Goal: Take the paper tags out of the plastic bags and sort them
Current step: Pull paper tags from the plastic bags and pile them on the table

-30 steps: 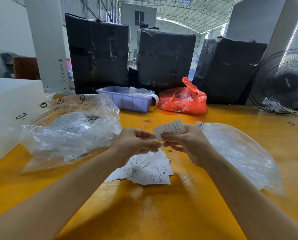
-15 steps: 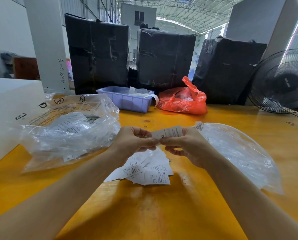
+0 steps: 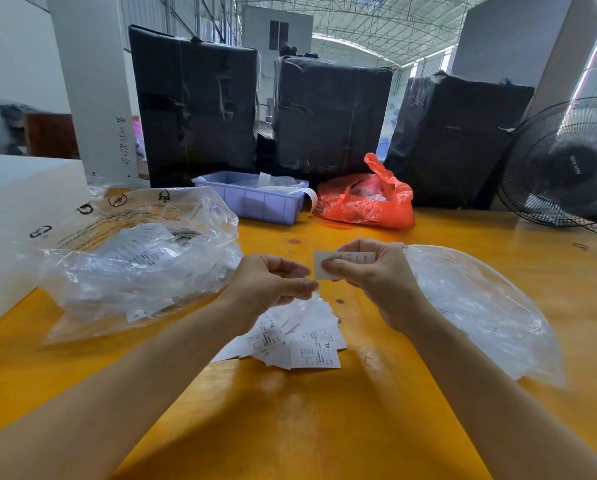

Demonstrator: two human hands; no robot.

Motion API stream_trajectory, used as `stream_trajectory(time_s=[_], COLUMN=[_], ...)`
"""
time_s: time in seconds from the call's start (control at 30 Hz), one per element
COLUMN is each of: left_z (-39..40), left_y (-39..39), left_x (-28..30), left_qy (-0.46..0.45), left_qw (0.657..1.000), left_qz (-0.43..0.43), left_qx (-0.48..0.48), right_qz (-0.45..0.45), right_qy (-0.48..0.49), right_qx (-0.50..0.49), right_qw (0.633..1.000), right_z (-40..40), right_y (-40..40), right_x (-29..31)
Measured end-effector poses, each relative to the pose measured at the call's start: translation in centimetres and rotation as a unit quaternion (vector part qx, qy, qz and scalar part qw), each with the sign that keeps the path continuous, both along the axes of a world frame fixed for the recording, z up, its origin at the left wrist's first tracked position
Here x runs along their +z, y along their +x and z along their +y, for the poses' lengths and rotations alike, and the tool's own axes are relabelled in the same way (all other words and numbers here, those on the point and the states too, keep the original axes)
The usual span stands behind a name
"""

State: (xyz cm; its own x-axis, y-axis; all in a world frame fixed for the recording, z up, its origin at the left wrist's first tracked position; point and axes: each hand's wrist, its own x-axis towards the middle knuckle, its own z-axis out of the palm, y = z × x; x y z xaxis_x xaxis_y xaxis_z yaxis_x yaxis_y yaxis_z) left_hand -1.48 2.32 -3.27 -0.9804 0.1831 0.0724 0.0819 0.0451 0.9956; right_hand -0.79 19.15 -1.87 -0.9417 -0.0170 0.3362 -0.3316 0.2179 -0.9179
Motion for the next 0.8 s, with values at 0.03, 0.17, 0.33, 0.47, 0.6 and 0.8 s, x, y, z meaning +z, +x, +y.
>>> stream_trajectory(time_s=[0.03, 0.17, 0.33, 0.47, 0.6, 0.8], left_z=[0.03, 0.05, 0.00, 0.03, 0.10, 0.04], left_y=[-0.01, -0.02, -0.04, -0.04, 0.00, 0.03], left_x=[-0.02, -0.15, -0.22, -0.25, -0.21, -0.18], left_qy=[0.001, 0.000, -0.008, -0.013, -0.019, -0.020], left_qw=[1.000, 1.000, 1.000, 1.000, 1.000, 1.000], left_qz=[0.000, 0.004, 0.011, 0.021, 0.020, 0.020], left_qx=[-0.002, -0.006, -0.006, -0.003, -0.002, 0.000], right_qz=[0.004, 0.019, 0.041, 0.075, 0.100, 0.136], right_qy=[0.005, 0.013, 0.022, 0.061, 0.081, 0.117], right_qx=[-0.001, -0.001, 0.008, -0.014, -0.033, -0.055], right_qw=[1.000, 1.000, 0.999, 0.995, 0.991, 0.982], right_z=[-0.08, -0.29, -0.49, -0.83, -0.76, -0.91], right_y=[0.01, 0.12, 0.16, 0.25, 0.15, -0.05], right_x=[-0.10, -0.29, -0.42, -0.57, -0.69, -0.93])
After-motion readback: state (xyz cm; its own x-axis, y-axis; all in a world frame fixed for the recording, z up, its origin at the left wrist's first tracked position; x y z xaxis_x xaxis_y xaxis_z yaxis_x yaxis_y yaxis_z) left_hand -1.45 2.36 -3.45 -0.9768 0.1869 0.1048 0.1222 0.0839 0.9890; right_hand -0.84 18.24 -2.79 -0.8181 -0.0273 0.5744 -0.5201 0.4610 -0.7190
